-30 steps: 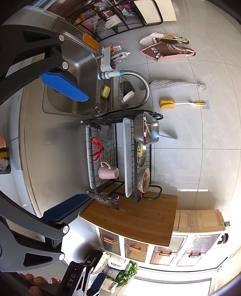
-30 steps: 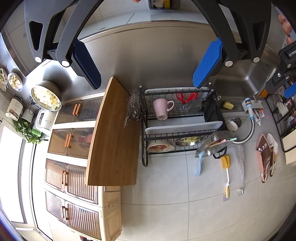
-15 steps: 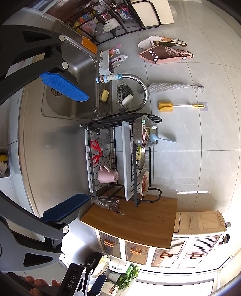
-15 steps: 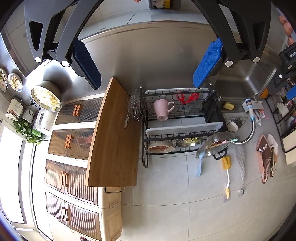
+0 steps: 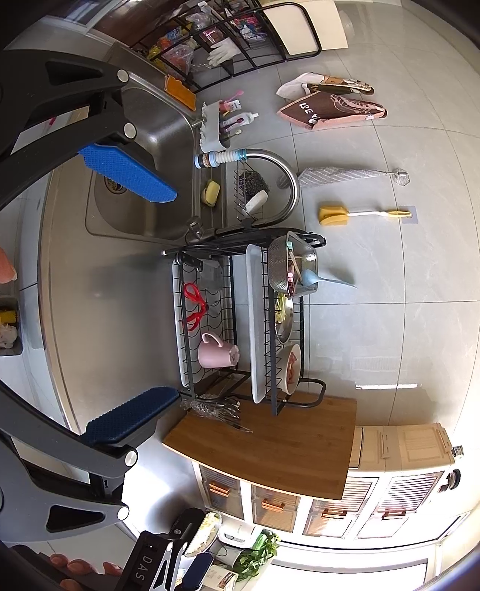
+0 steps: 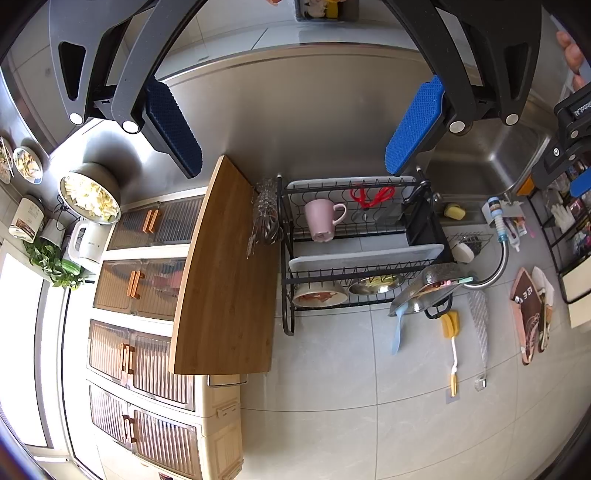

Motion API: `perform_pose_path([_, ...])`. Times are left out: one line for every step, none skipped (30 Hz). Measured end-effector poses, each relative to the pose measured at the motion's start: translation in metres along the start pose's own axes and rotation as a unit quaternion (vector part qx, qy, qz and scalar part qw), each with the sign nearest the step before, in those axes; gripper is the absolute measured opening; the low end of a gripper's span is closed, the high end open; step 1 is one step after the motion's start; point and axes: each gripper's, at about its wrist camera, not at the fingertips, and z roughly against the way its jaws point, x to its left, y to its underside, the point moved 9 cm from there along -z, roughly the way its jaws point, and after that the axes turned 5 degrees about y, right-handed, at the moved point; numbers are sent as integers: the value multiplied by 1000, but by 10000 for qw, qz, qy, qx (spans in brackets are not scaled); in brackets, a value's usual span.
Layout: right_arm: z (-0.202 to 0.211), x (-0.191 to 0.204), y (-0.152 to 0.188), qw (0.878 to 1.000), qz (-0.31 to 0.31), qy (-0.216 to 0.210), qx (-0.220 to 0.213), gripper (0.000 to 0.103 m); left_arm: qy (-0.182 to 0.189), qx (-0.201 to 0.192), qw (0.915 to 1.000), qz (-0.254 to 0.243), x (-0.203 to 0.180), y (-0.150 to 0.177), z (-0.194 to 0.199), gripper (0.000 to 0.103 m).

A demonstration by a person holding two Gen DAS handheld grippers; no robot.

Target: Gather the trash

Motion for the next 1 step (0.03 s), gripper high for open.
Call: perform_pose_path([0,0,0,10000,-3,4,4,100,-9,-2,10000,-3,0,0,0,95])
